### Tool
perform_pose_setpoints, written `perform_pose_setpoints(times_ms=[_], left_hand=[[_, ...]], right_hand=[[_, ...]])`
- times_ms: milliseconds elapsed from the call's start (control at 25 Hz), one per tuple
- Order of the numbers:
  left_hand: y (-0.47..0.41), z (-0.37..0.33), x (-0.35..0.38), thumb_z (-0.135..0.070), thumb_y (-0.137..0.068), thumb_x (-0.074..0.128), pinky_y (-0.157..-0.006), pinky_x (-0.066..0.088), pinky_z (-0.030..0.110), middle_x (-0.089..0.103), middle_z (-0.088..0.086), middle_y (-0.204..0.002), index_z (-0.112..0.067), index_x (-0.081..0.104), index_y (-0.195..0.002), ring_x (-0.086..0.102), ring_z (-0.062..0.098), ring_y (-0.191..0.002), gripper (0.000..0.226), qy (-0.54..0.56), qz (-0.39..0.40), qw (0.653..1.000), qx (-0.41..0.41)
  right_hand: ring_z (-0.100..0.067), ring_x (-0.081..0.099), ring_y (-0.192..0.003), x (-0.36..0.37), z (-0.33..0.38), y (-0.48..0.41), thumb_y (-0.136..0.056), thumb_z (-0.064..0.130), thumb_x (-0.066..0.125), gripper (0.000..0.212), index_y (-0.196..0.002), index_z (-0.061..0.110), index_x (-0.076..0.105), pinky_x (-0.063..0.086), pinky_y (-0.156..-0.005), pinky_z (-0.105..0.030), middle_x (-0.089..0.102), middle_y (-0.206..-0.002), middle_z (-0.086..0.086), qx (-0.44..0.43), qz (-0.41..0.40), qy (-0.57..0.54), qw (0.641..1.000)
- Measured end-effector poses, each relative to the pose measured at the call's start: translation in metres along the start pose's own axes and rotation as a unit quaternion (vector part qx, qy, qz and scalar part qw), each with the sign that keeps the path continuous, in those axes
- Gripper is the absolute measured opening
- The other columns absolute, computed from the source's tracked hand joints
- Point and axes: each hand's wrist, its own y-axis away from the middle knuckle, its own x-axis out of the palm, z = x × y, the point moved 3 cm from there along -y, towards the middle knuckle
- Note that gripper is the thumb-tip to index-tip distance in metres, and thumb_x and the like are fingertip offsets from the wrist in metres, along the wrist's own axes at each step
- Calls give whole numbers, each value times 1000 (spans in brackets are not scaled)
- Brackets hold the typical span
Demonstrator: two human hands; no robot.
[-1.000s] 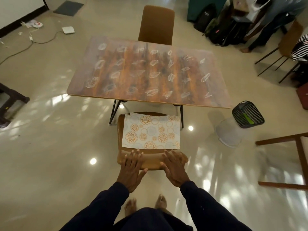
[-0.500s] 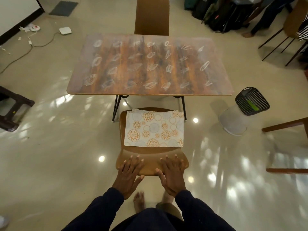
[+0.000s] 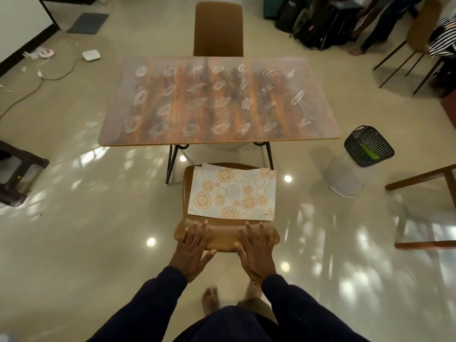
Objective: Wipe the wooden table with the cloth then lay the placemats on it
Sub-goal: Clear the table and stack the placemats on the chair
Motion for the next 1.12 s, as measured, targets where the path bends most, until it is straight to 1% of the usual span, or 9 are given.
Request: perform_pose_setpoints(times_ms=[120, 240, 440, 520, 680, 840, 920, 1000, 1120], left_hand=[[-19, -6, -7, -58, -111, 18, -126, 6, 49, 36, 16, -166, -13, 37, -161, 28, 35, -152, 70, 11, -5, 1000, -19], [-24, -16, -2, -58, -110, 18, -126, 7, 49, 34, 15, -168, -13, 35, -162, 25, 35, -154, 70, 21, -31, 999, -34], [-35, -34, 4, -59, -110, 19, -127, 4, 50, 29, 14, -171, -14, 32, -164, 19, 34, -158, 71, 36, -26, 998, -52], [-39, -39, 6, -59, -110, 20, -128, 1, 48, 27, 13, -172, -16, 30, -165, 17, 34, -158, 70, 38, -29, 998, -52], [-34, -31, 7, -56, -112, 18, -126, 6, 47, 32, 12, -170, -18, 33, -163, 22, 33, -156, 65, 25, -30, 999, -38], [-33, -26, 5, -54, -113, 16, -125, 6, 45, 35, 13, -168, -18, 37, -161, 24, 34, -154, 64, 22, -23, 999, -29], [-31, -25, 5, -53, -113, 16, -125, 6, 45, 36, 15, -167, -16, 39, -160, 24, 35, -154, 64, 27, -21, 999, -40], [-27, -22, 3, -53, -113, 16, -125, 6, 45, 38, 16, -165, -16, 39, -158, 25, 36, -153, 64, 28, -23, 998, -42], [-24, -23, 0, -54, -112, 14, -123, 9, 47, 43, 18, -163, -15, 37, -158, 29, 36, -150, 64, 20, -30, 999, -38]], right_hand=[[-36, 4, -164, -13, -9, -17, -107, 67, 1, 77, -162, 27, 37, -1, -125, -68, 18, -176, -5, 8, -17, -6, 1000], [-30, -3, -164, -17, -20, -21, -103, 72, -6, 85, -165, 28, 33, -2, -127, -67, 9, -177, -1, -5, -28, -10, 1000], [-26, -7, -164, -33, -39, -28, -94, 78, -17, 98, -165, 29, 30, -11, -128, -60, 8, -177, 2, -3, -16, -23, 1000], [-27, -6, -164, -38, -46, -30, -93, 80, -18, 102, -165, 28, 32, -13, -128, -57, 10, -177, 1, -2, -15, -26, 1000], [-31, -12, -163, -35, -37, -25, -87, 82, -23, 108, -166, 30, 31, -15, -127, -60, 10, -178, 1, 1, 8, 4, 1000], [-36, -11, -163, -37, -30, -20, -81, 85, -28, 115, -165, 32, 30, -18, -125, -61, 12, -177, 0, 19, 19, 4, 1000], [-36, -10, -163, -36, -25, -16, -80, 85, -28, 116, -165, 32, 30, -20, -123, -61, 14, -177, -1, 19, 22, 7, 1000], [-38, -5, -163, -32, -21, -11, -85, 85, -22, 112, -163, 30, 36, -20, -122, -60, 21, -176, -2, 17, 14, -8, 1000], [-38, -1, -163, -26, -21, -9, -88, 85, -18, 107, -163, 31, 37, -13, -125, -65, 24, -175, -2, 17, 18, -1, 1000]])
